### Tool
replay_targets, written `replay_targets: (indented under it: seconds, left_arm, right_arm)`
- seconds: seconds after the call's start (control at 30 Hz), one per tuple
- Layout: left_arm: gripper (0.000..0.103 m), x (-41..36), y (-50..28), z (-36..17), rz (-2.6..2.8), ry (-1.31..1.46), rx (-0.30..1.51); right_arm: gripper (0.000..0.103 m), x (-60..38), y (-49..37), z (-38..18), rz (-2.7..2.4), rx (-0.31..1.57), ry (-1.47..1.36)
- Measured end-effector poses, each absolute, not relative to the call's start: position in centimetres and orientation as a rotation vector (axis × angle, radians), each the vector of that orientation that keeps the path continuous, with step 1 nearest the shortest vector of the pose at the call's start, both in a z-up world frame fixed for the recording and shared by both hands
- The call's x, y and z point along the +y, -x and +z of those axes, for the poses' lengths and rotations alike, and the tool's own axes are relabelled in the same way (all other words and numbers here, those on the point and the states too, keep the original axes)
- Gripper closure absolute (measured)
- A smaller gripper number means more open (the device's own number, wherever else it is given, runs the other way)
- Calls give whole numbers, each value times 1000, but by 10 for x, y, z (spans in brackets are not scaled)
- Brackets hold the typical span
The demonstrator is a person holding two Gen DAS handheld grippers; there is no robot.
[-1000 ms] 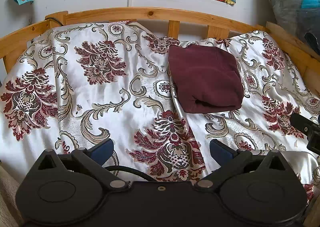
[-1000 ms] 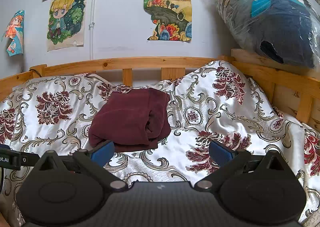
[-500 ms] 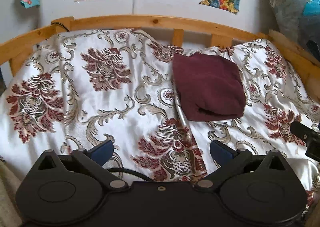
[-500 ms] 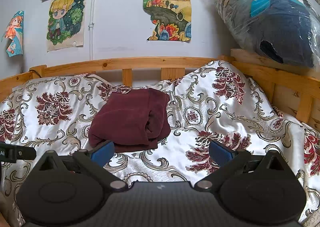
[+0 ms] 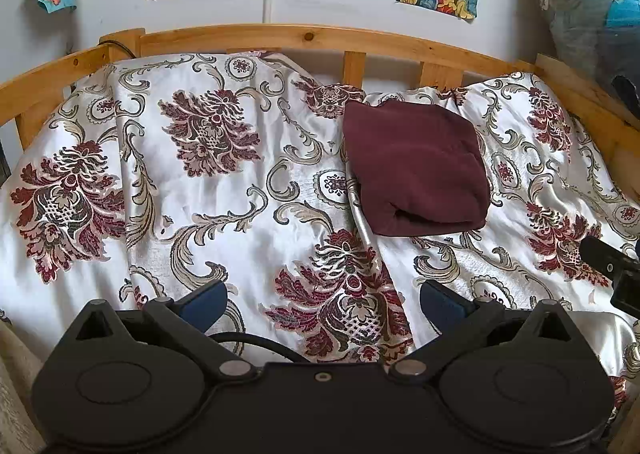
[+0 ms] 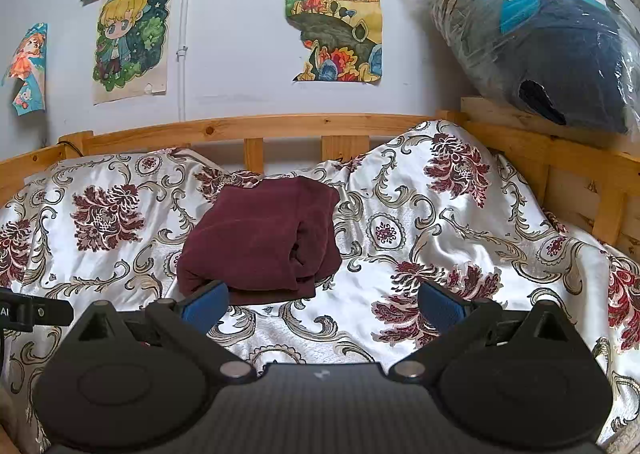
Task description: Fold small clothes
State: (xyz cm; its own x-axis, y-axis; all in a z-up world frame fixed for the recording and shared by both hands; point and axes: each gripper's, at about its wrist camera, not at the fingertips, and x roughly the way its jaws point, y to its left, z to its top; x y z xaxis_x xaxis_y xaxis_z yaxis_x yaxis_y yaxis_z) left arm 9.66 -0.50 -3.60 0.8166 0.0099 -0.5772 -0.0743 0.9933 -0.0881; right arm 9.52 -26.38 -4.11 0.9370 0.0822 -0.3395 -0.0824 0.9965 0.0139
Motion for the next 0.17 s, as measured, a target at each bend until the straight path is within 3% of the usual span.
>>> replay_targets:
  seconds: [0.17]
  left_arm:
    - [1,-7,-97,-35,42,107,613]
  right_arm:
    - [0,-264,-95,-42,85,350,-1]
